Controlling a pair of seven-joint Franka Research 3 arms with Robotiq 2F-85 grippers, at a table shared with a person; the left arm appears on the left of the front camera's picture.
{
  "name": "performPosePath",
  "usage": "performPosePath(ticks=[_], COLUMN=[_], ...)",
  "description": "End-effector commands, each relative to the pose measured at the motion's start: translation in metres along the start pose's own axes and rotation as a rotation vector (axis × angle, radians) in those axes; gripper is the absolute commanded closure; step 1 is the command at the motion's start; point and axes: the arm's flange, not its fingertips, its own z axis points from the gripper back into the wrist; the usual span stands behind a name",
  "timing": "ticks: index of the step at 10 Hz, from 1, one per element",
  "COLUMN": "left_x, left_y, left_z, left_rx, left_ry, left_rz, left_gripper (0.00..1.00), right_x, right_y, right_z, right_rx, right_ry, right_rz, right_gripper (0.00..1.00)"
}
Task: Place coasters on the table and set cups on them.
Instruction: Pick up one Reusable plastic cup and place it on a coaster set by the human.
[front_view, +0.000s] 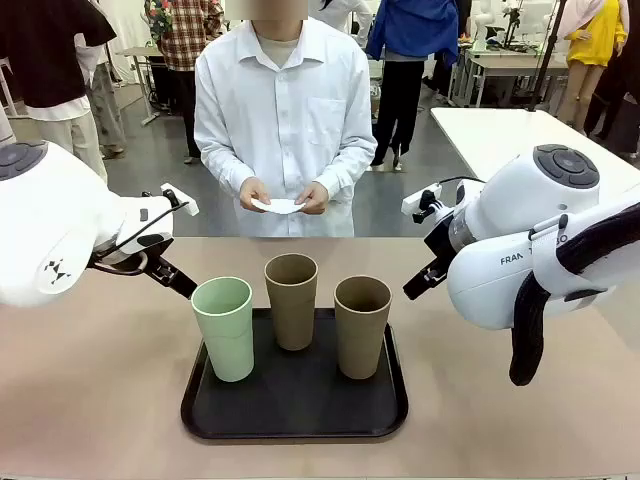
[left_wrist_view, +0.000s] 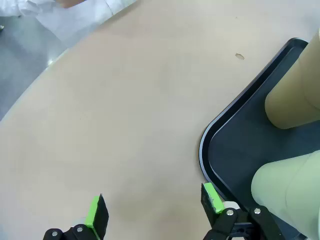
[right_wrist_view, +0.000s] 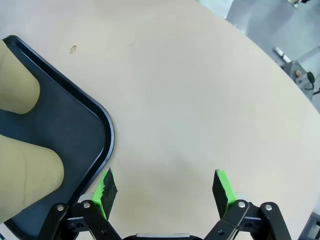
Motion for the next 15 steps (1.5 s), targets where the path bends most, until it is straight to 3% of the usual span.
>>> performPosePath(ticks=[1, 12, 13, 15], left_x=[0.0, 0.0, -0.005, -0.034], left_y=[0.0, 0.0, 0.003, 0.0], left_z=[0.0, 0.0, 0.031, 0.105], left_rx=[0.0, 0.0, 0.088, 0.094], left_ry=[0.0, 0.0, 0.044, 0.149], left_rz=[0.0, 0.0, -0.042, -0.086], left_gripper=[0.0, 0.0, 0.0, 0.0], right_x=[0.0, 0.0, -0.009, -0.045], right_y=[0.0, 0.0, 0.006, 0.016], right_z=[0.0, 0.0, 0.026, 0.087], right_rx=[0.0, 0.0, -0.012, 0.008], right_ry=[0.0, 0.0, 0.028, 0.121], right_rz=[0.0, 0.0, 0.082, 0.082], right_gripper=[0.0, 0.0, 0.0, 0.0])
